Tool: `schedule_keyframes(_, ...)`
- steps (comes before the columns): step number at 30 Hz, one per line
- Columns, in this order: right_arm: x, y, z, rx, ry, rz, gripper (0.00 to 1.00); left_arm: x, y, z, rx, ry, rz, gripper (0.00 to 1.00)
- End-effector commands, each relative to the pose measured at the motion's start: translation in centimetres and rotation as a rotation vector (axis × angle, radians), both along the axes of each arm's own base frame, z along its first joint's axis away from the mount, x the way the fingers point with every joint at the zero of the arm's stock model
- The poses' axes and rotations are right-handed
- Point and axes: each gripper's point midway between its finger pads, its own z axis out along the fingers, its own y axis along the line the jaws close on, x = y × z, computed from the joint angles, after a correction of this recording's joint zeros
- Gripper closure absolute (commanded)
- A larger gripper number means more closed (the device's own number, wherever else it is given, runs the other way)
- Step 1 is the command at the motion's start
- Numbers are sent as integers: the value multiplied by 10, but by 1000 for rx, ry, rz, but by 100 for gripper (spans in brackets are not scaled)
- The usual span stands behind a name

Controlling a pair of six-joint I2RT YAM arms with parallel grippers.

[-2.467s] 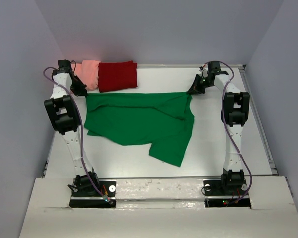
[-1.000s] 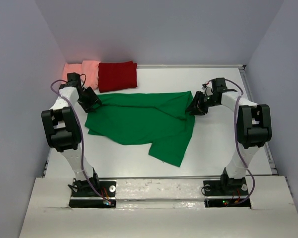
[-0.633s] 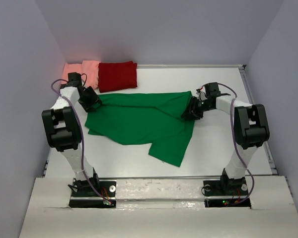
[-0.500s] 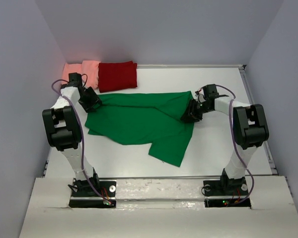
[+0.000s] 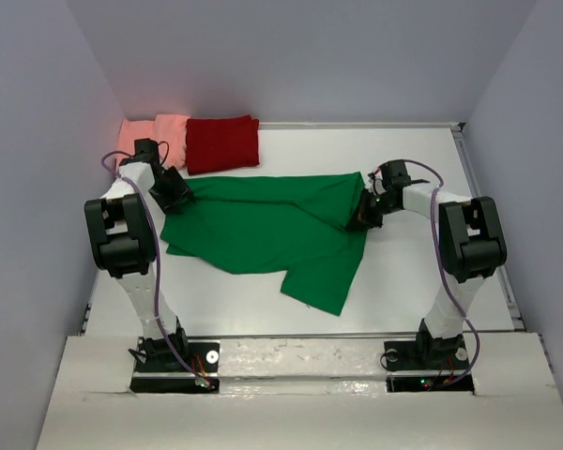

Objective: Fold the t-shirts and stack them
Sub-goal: Fold the tshirt

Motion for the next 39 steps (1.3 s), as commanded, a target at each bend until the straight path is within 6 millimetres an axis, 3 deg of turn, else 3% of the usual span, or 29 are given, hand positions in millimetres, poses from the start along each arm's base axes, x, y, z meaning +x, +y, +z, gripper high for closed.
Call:
schedule_keyframes(1, 2, -3, -7, -65, -16, 22, 100, 15, 4, 17, 32, -50, -9, 41)
schedule_keyframes(15, 4, -11, -5, -125, -16, 32, 100, 32, 18, 2, 92, -19, 12, 40)
schedule_keyframes(23, 5, -11, -3, -124, -21, 34, 100, 31, 21, -8, 114, 1, 17, 41)
schedule_keyframes(24, 5, -11, -3, -124, -21, 34, 100, 32, 22, -9, 116, -2, 16, 44)
schedule_keyframes(25, 4, -11, -4, -124, -18, 35, 100, 33, 22, -10, 119, 0, 17, 59)
schedule_keyframes(27, 4, -11, -3, -123, -20, 36, 100, 32, 24, -14, 125, 12, 18, 78)
schedule_keyframes(39, 1, -12, -6, -132, -8, 37, 100, 39, 44, -2, 227, 26, 13, 79)
